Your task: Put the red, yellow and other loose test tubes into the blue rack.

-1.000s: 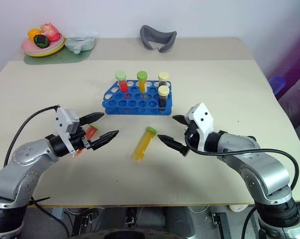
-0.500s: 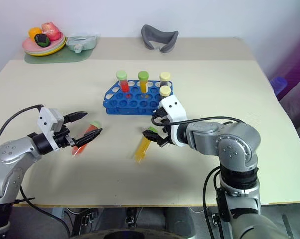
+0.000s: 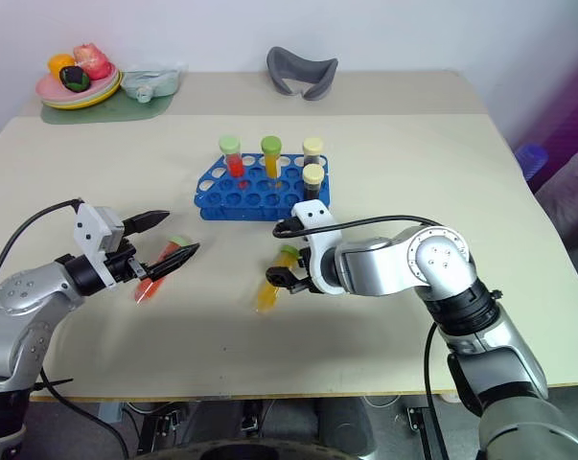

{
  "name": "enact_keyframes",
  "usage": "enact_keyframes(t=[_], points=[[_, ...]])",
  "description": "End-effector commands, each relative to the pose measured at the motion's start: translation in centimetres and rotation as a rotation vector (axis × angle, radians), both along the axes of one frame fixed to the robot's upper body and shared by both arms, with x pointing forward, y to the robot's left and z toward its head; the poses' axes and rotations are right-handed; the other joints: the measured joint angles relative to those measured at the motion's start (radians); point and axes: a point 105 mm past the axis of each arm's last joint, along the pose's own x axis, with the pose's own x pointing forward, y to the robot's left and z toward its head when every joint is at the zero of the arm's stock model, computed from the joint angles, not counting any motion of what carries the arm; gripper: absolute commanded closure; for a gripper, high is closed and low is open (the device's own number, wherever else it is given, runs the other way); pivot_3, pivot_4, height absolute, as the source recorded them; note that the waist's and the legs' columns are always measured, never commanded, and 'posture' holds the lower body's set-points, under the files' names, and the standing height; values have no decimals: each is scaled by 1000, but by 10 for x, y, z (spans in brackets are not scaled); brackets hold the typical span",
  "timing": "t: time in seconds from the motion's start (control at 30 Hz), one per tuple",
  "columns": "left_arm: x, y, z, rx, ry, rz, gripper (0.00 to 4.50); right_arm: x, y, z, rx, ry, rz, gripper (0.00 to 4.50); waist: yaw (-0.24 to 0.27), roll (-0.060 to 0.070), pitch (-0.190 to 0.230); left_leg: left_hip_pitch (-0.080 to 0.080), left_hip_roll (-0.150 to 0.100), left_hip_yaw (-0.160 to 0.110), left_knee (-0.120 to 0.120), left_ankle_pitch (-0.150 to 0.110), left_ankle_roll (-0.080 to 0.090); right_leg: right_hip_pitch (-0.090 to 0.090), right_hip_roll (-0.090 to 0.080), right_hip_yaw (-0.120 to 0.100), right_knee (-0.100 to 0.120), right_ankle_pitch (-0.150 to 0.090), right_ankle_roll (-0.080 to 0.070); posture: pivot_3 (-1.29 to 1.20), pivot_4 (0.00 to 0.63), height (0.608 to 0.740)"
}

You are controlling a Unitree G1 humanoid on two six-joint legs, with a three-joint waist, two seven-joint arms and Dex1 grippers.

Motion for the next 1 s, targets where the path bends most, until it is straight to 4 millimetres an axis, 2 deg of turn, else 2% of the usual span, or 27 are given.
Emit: enact_keyframes(t=[0.03,0.27,0.53,0.8,1.0], points=[[0,2,6,4,-45,5,0,6,9,10,16,-16,-22,42,1,0,0,0,0,0,0,0,0,0,0,0,0,0,0,0,150,735],[-1,3,4,3,-53,8,0,18,9,1,-52,26,-116,42,0,0,0,0,0,0,0,0,0,0,-1,0,0,0,0,0,150,735],[-2,4,4,3,-57,12,0,21,8,-4,-133,27,-116,42,0,0,0,-1,0,0,0,0,0,0,-1,0,0,0,0,0,150,735],[-1,3,5,2,-62,12,0,12,8,1,-201,-11,78,42,0,0,0,-1,0,0,0,-1,1,-1,-1,0,0,0,0,0,150,735],[1,-1,6,-1,-66,5,0,12,12,6,-214,-68,179,42,0,0,0,-1,0,0,0,-3,5,-1,-1,0,0,0,0,0,150,735]])
